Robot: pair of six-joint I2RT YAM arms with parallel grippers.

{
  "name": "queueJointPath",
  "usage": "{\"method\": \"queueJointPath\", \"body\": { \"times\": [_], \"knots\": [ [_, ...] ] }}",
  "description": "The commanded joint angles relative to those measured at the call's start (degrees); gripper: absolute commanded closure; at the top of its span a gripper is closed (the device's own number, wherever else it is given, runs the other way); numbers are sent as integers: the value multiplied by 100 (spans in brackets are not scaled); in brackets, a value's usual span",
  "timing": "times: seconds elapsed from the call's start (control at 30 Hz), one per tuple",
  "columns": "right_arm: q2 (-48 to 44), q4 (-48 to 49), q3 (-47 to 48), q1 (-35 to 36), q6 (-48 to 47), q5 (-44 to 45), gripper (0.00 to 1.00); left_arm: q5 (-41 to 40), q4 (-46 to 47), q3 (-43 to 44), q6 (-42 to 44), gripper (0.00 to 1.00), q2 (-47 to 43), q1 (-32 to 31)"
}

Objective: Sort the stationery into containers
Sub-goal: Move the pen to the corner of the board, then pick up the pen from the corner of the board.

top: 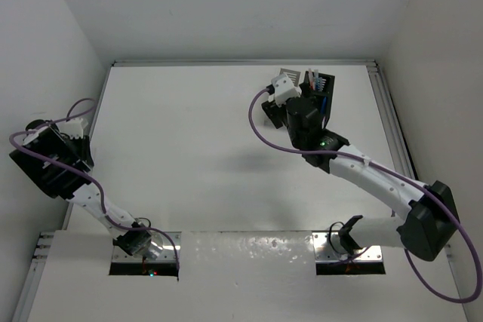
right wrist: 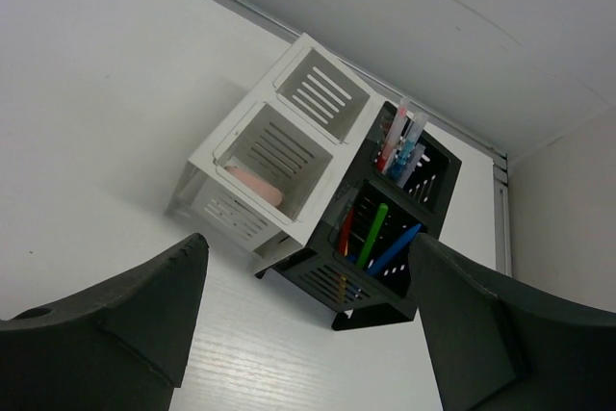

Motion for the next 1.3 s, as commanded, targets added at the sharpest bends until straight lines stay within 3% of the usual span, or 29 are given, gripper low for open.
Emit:
{"method": "queueJointPath", "body": {
  "times": [0.0,0.03,0.13,0.23,0.33,0.5,0.63,0.83,1.27],
  "knots": [
    [-171,182,-19,48,-53,163,17,-243,-211,-150,164,84,411,178],
    [-180,191,-28,66,-70,171,17,-260,-185,-150,164,83,429,205],
    [-180,173,-11,83,-88,171,17,-286,-185,-123,156,66,482,222],
    [-180,182,-19,110,-105,198,17,-243,-141,-150,147,56,447,222],
    [-197,182,-2,110,-114,224,17,-216,-97,-159,121,54,429,214],
    [-197,173,-2,110,-167,259,17,-164,-123,-141,59,58,569,187],
    [-197,165,-2,119,-176,286,17,-181,-62,-211,-46,72,631,161],
    [-250,200,-11,136,-237,321,17,-339,96,-106,-196,80,631,205],
    [-285,235,-63,136,-308,356,17,-261,184,140,-477,77,561,328]
  ]
}}
